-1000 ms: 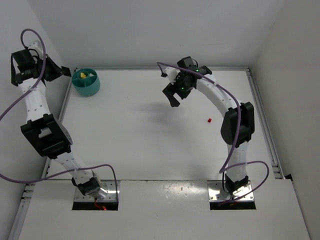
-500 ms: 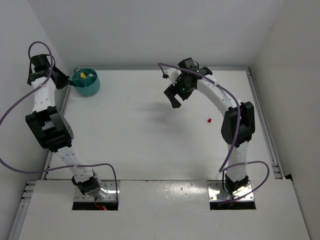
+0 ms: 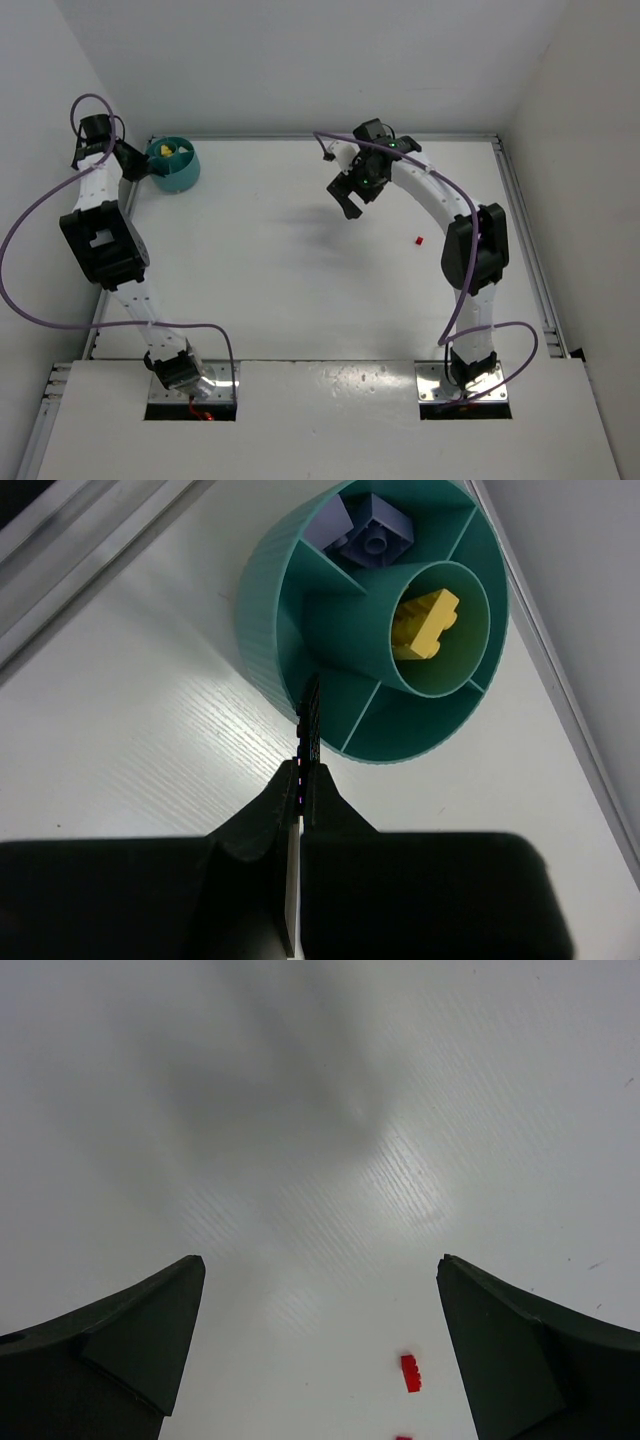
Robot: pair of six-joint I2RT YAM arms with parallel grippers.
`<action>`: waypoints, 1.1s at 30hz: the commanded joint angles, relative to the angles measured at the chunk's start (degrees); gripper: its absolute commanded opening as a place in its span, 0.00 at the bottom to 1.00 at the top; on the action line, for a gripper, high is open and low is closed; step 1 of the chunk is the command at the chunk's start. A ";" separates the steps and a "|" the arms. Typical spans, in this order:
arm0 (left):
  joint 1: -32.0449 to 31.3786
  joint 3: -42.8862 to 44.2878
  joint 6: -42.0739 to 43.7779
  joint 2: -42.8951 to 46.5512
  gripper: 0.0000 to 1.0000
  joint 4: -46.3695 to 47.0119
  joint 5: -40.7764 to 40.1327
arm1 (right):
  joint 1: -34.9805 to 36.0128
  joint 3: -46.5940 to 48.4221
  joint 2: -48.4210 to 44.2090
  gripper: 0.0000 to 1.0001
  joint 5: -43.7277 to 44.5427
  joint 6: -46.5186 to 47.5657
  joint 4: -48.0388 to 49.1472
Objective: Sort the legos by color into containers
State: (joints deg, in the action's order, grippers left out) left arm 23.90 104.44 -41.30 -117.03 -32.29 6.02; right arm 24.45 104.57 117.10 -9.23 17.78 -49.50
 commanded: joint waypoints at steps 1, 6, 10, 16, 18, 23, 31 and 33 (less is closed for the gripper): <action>-0.43 3.13 -2.03 -0.29 0.00 2.06 1.19 | 0.25 -0.77 -0.38 1.00 1.15 -0.03 0.63; -0.43 4.19 -2.03 -0.83 0.00 2.59 1.88 | 0.25 -0.78 -0.38 1.00 1.15 0.50 0.63; -0.43 5.24 -2.64 -1.36 0.00 3.11 3.64 | 0.25 -0.78 0.23 1.00 1.15 0.50 0.63; -0.43 5.24 -3.79 -2.41 0.04 3.73 4.88 | 0.25 -0.25 0.76 1.00 1.67 0.50 0.63; -0.43 5.24 -3.79 -2.94 0.08 3.73 5.49 | 0.25 0.28 0.76 1.00 1.68 1.03 0.63; -0.43 6.47 -3.79 -4.78 0.14 4.26 5.49 | 0.78 0.28 0.76 1.00 2.20 1.03 0.10; -0.43 7.53 -4.32 -5.31 0.29 4.26 4.96 | 0.78 0.28 1.29 1.00 2.73 1.56 0.10; -0.43 7.53 -4.84 -5.31 0.37 4.78 4.96 | 1.30 0.28 1.29 1.00 3.25 1.56 0.10</action>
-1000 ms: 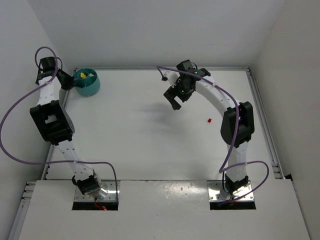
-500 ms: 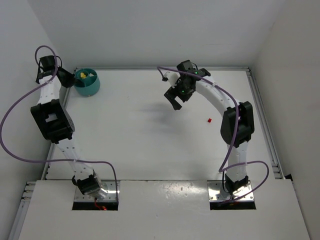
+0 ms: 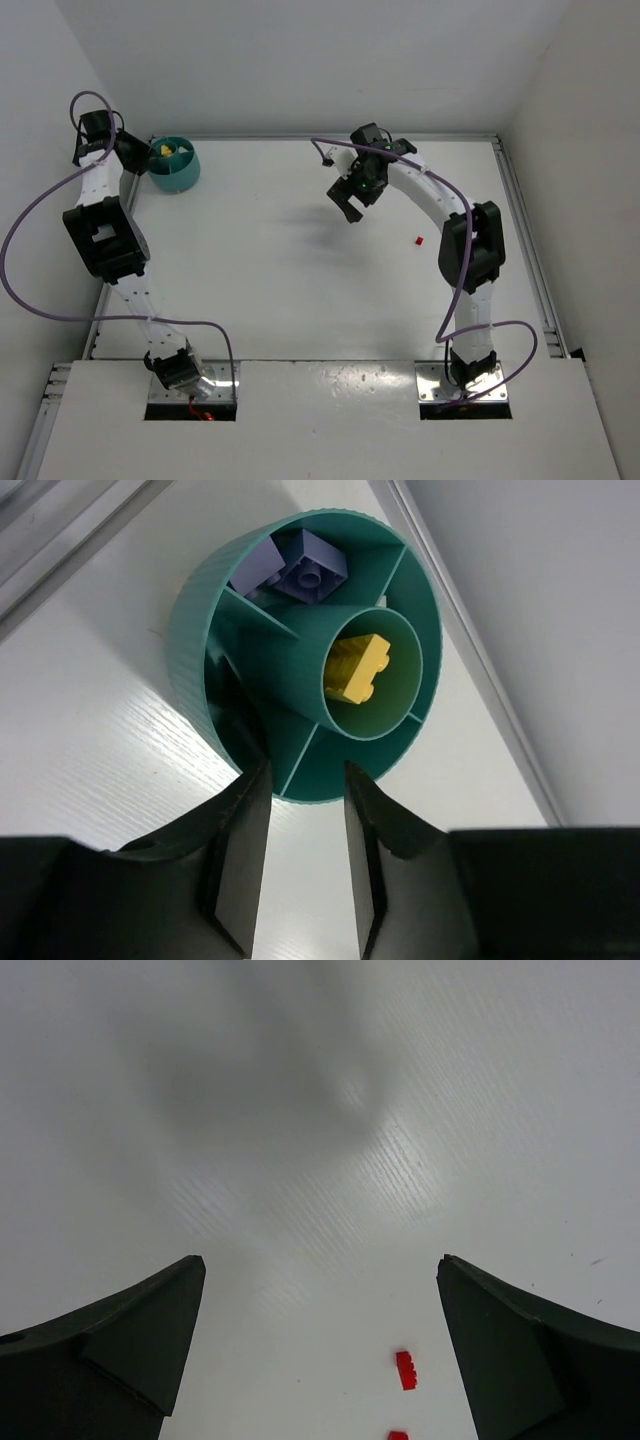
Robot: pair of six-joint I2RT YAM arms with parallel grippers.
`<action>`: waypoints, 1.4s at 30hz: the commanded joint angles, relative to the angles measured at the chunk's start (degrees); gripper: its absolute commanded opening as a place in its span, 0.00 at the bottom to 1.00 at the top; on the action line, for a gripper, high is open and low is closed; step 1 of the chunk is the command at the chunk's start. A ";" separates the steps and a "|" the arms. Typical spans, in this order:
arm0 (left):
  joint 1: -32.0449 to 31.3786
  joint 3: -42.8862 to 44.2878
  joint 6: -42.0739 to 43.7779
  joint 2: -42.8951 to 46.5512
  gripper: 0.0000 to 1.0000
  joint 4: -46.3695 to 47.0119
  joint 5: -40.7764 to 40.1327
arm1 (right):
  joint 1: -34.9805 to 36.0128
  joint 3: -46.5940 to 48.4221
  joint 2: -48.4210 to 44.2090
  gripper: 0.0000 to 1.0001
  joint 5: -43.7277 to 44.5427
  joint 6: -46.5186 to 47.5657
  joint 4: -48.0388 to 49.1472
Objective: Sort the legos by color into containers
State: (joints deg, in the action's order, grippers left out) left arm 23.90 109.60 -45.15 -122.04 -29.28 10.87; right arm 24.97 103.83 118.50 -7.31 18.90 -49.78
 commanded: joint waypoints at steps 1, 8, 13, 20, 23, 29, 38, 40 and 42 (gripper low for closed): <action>-0.43 2.37 -1.00 -0.31 0.41 1.77 0.11 | 0.78 1.02 -0.11 1.00 1.33 0.44 0.38; -0.43 4.13 2.34 2.76 0.69 3.78 5.11 | 0.78 1.02 -0.72 1.00 3.35 0.44 1.70; -5.95 4.49 20.76 10.99 0.86 4.84 12.15 | -1.41 1.02 -6.24 1.00 7.73 -2.54 5.56; -18.54 -9.13 42.51 28.68 1.00 7.12 16.70 | -3.96 -28.60 -29.43 0.92 13.73 -1.76 35.31; -18.54 -12.13 39.00 30.46 1.00 10.11 26.54 | -3.09 -38.85 -37.63 1.00 22.06 -1.23 46.18; -36.52 -8.51 51.19 26.33 1.00 -1.48 5.54 | -9.31 -28.32 -27.36 0.98 17.07 -2.54 18.31; -45.10 -12.23 46.99 23.87 1.00 -0.33 -19.07 | -24.52 -33.17 -22.35 1.00 14.17 2.27 19.19; -44.55 -11.61 46.38 23.34 1.00 -2.53 -13.00 | -28.11 -31.24 -19.10 1.00 11.72 7.63 18.14; -43.33 -10.73 46.90 21.41 1.00 -4.81 -6.79 | -30.24 -28.79 -17.00 1.00 9.61 13.93 16.65</action>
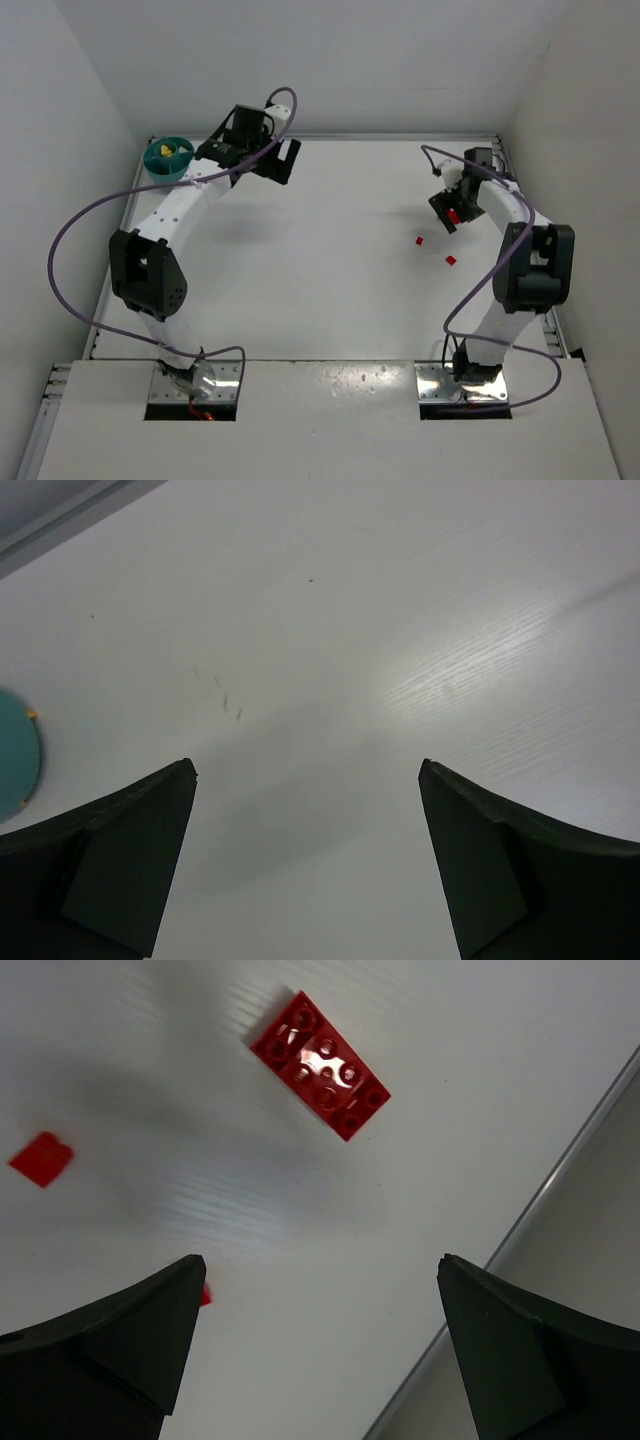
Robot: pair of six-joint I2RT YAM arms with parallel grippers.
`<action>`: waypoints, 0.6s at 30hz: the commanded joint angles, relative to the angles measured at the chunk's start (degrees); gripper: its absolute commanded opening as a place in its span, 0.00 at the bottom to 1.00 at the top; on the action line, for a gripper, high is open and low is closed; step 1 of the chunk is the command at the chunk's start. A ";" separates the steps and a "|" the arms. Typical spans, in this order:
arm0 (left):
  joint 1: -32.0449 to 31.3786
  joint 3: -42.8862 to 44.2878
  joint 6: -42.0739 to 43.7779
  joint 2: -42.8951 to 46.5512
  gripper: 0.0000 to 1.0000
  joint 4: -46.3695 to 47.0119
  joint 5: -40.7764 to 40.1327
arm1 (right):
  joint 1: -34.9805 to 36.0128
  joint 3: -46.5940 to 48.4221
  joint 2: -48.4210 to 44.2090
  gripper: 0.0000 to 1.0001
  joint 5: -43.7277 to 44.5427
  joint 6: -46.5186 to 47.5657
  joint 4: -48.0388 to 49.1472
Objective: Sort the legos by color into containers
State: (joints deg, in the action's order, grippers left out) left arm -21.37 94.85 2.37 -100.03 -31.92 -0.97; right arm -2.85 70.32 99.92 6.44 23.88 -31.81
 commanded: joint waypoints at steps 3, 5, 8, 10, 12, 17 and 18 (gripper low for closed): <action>2.47 5.17 0.62 -1.66 1.00 -4.29 13.41 | -5.40 9.02 6.68 1.00 -6.86 17.21 -4.04; 2.99 4.56 1.40 -1.66 1.00 -4.81 16.95 | -5.94 13.06 11.14 1.00 -8.27 20.32 -6.67; 3.00 4.56 1.93 -1.66 1.00 -4.82 19.42 | -5.94 19.55 17.82 0.99 -8.80 25.42 -11.06; 3.70 4.03 1.94 -1.66 1.00 -5.87 21.52 | -5.94 22.47 20.39 0.97 -10.38 27.70 -12.74; 4.92 3.51 1.94 -1.66 1.00 -5.87 22.24 | -5.94 25.82 22.41 0.97 -12.23 28.94 -14.76; 6.16 1.30 1.32 -0.52 1.00 -5.87 21.63 | -5.94 27.15 26.81 0.91 -12.42 31.84 -16.35; 6.94 0.70 0.71 -0.52 1.00 -5.87 21.63 | -5.94 27.15 27.34 0.88 -12.41 31.84 -15.83</action>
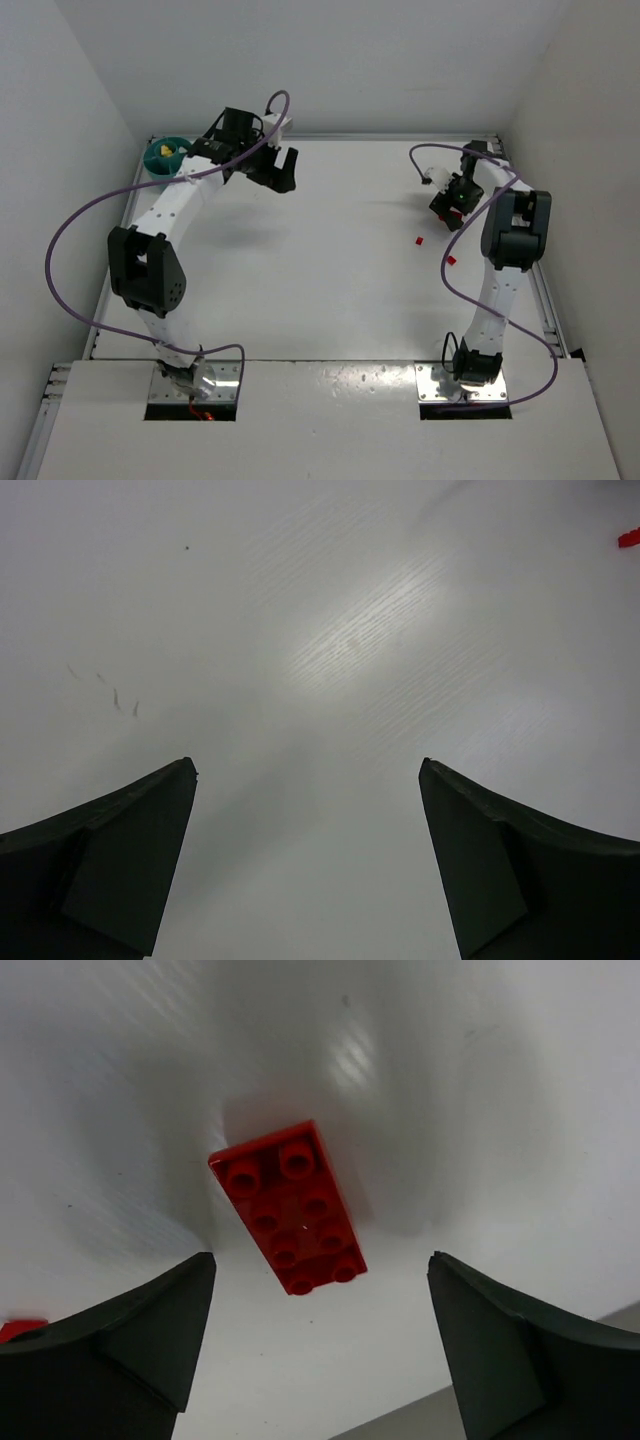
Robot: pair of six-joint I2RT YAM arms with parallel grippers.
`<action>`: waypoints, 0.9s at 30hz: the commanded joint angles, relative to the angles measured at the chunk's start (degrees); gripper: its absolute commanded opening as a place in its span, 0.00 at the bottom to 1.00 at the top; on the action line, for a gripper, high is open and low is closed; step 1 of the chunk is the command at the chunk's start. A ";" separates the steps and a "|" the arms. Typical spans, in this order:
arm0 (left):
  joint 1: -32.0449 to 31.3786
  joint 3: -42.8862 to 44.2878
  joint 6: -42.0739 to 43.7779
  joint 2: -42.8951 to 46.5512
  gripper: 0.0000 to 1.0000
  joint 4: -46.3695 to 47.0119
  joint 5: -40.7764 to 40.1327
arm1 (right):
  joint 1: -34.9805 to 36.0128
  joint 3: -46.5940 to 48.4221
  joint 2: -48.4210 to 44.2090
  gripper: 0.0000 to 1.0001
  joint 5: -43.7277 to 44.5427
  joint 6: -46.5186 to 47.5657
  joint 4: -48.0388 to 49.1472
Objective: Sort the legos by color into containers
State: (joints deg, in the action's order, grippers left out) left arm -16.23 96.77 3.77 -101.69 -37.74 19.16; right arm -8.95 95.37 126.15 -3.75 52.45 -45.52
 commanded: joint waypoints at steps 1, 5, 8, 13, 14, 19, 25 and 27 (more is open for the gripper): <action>2.60 -1.84 -1.22 1.75 1.00 -0.06 1.50 | 0.16 2.10 1.12 0.85 -2.23 3.28 -2.12; 5.41 -2.99 -3.50 2.29 1.00 -0.06 5.87 | 0.16 2.63 3.32 0.53 -1.00 2.67 -1.60; 6.65 -3.61 -6.75 2.29 1.00 1.17 6.59 | 0.16 0.61 2.27 0.42 -0.47 1.36 -0.01; 7.18 -3.61 -9.39 1.15 1.00 2.49 7.82 | 2.61 1.21 -1.51 0.23 -5.72 -3.74 -1.32; 7.18 -3.61 -10.09 0.62 1.00 2.49 8.43 | 3.41 1.92 -2.48 0.22 -7.22 -4.80 -2.81; 8.32 -3.61 -15.80 -1.31 0.97 6.09 13.87 | 11.22 6.39 -6.34 0.21 -17.41 -13.66 -8.09; 8.85 -3.61 -26.96 -4.22 0.90 12.32 22.74 | 24.76 15.70 -5.04 0.18 -24.80 -25.87 -8.10; 8.85 -4.92 -30.47 -5.71 0.87 14.00 25.30 | 28.54 22.01 -1.88 0.18 -25.34 -28.09 -8.10</action>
State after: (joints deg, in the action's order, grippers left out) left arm -7.79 92.95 -18.98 -106.28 -28.99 37.41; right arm 16.25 109.82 123.72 -22.68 31.99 -52.93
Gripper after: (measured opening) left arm 0.881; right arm 0.356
